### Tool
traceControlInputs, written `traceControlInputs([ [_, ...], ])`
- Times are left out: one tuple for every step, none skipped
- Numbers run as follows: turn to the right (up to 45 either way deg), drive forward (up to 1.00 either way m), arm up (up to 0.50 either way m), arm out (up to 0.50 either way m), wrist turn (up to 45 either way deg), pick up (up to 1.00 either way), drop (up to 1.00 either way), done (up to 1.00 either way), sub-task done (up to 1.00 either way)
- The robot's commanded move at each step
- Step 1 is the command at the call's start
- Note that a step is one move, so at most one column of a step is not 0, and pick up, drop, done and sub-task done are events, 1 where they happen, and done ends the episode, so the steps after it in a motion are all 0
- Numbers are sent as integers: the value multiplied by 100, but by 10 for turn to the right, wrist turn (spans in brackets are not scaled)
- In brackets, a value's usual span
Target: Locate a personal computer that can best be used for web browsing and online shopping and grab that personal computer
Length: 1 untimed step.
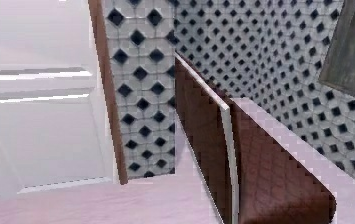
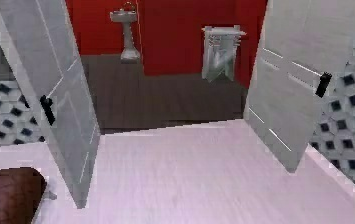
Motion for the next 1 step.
traceControlInputs([
  [-360, 0, 0, 0, 0, 0, 0, 0, 0],
])
